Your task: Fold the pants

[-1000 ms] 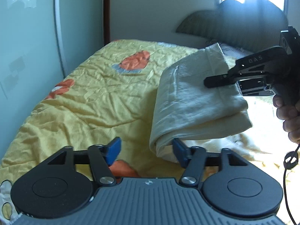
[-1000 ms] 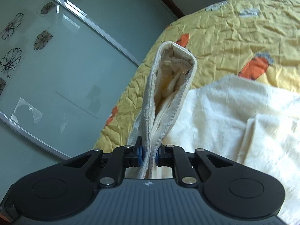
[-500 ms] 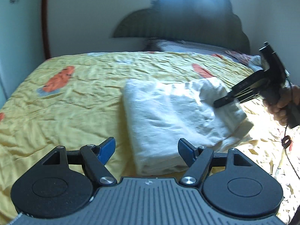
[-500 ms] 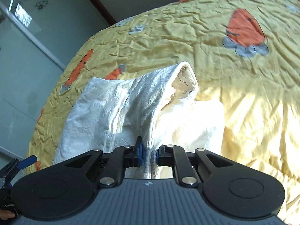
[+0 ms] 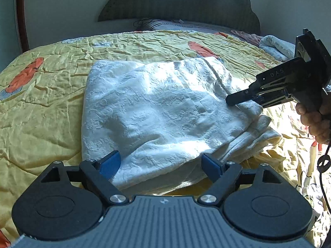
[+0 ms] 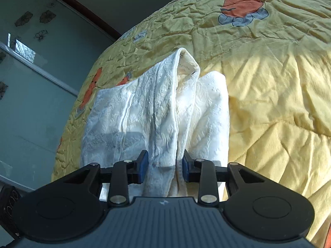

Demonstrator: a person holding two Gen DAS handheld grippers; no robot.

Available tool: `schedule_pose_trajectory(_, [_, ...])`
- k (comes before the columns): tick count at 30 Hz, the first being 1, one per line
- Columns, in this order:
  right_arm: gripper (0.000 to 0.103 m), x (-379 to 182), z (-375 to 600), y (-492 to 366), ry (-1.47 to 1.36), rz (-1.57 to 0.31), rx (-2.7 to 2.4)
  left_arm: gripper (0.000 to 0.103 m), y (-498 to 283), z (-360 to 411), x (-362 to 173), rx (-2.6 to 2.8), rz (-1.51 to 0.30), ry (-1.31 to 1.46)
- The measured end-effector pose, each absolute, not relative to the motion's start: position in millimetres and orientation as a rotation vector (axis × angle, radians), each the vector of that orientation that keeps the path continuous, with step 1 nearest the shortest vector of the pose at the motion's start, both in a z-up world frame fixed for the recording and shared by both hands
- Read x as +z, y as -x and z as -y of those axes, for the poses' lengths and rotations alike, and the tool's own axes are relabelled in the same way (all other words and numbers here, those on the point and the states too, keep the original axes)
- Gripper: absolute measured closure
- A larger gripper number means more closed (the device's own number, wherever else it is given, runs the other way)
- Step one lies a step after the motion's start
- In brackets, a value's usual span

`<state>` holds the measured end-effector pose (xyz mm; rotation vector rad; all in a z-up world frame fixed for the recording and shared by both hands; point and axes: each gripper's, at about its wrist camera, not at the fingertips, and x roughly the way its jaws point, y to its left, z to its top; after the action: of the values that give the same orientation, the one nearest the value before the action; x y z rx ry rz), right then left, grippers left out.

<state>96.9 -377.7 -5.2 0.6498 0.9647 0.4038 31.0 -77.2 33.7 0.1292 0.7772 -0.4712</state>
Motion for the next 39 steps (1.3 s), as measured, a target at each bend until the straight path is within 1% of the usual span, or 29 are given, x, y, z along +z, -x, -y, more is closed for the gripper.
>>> schedule_pose_trajectory(1, [0.090,-2,378,-97,-0.648,-0.952,0.409,0.016,-32,81,34,-0.469,-0.777,-0.139])
schedule_pose_trajectory(4, [0.091,14,380,-94,-0.612,-0.901,0.405,0.016,-33,87,38,-0.487,-0.781,-0.128])
schedule_pose_trajectory(7, [0.090,-7,378,-97,-0.592,-0.964,0.374,0.016,-39,85,32,-0.487,-0.790,-0.096])
schedule_pose_trajectory(8, [0.090,-10,378,-95,-0.604,-0.953,0.373,0.016,-38,84,32,-0.485,-0.786,-0.091])
schedule_pose_trajectory(9, [0.087,-10,380,-92,-0.630,-0.938,0.374,0.017,-37,82,33,-0.486,-0.783,-0.087])
schedule_pose_trajectory(11, [0.081,-7,388,-87,-0.689,-0.942,0.373,0.023,-36,72,43,-0.494,-0.782,-0.061])
schedule_pose_trajectory(12, [0.075,-4,395,-83,-0.719,-0.937,0.375,0.025,-37,64,50,-0.502,-0.780,-0.030])
schedule_pose_trajectory(14, [0.066,3,414,-75,-0.776,-0.875,0.375,0.022,-40,41,69,-0.505,-0.752,0.047])
schedule_pose_trajectory(16, [0.035,7,435,-72,-0.817,-0.811,0.338,0.019,-55,20,82,-0.468,-0.725,0.104])
schedule_pose_trajectory(17, [0.032,8,445,-75,-0.832,-0.781,0.314,0.019,-66,10,84,-0.441,-0.727,0.144])
schedule_pose_trajectory(18, [0.032,7,451,-80,-0.844,-0.776,0.307,0.019,-81,0,82,-0.408,-0.740,0.192])
schedule_pose_trajectory(19, [0.033,4,455,-88,-0.858,-0.782,0.297,0.021,-97,-7,79,-0.381,-0.763,0.241])
schedule_pose_trajectory(21, [0.033,-1,454,-106,-0.849,-0.813,0.297,0.022,-129,-15,64,-0.358,-0.837,0.320])
schedule_pose_trajectory(22, [0.033,-2,449,-115,-0.824,-0.830,0.289,0.024,-144,-15,56,-0.350,-0.881,0.340])
schedule_pose_trajectory(24, [0.033,-10,439,-130,-0.804,-0.862,0.289,0.030,-166,-9,40,-0.345,-0.955,0.359])
schedule_pose_trajectory(26, [0.033,-16,427,-142,-0.801,-0.884,0.314,0.031,-177,-2,30,-0.356,-0.982,0.381])
schedule_pose_trajectory(27, [0.033,-18,420,-145,-0.789,-0.893,0.325,0.030,-179,1,28,-0.363,-0.976,0.386])
schedule_pose_trajectory(28, [0.036,-18,413,-146,-0.765,-0.898,0.330,0.031,-181,6,27,-0.367,-0.966,0.380])
schedule_pose_trajectory(29, [0.042,-17,406,-148,-0.718,-0.895,0.329,0.032,-184,10,27,-0.373,-0.966,0.375])
schedule_pose_trajectory(30, [0.058,-16,401,-149,-0.671,-0.898,0.325,0.033,-187,14,26,-0.375,-0.966,0.374])
schedule_pose_trajectory(31, [0.066,-15,400,-150,-0.645,-0.898,0.325,0.042,-187,18,26,-0.367,-0.961,0.362])
schedule_pose_trajectory(32, [0.070,-12,400,-151,-0.628,-0.897,0.323,0.053,-189,22,25,-0.356,-0.963,0.336])
schedule_pose_trajectory(33, [0.076,-9,400,-150,-0.608,-0.894,0.323,0.056,-189,26,27,-0.346,-0.962,0.302])
schedule_pose_trajectory(34, [0.085,-2,399,-149,-0.564,-0.885,0.321,0.065,-187,32,30,-0.339,-0.955,0.266])
schedule_pose_trajectory(35, [0.087,5,398,-147,-0.526,-0.877,0.323,0.072,-183,37,34,-0.340,-0.942,0.226])
schedule_pose_trajectory(37, [0.087,9,395,-147,-0.486,-0.878,0.334,0.075,-173,47,41,-0.328,-0.912,0.142])
schedule_pose_trajectory(39, [0.087,-3,395,-149,-0.494,-0.900,0.326,0.076,-168,50,34,-0.312,-0.901,0.114])
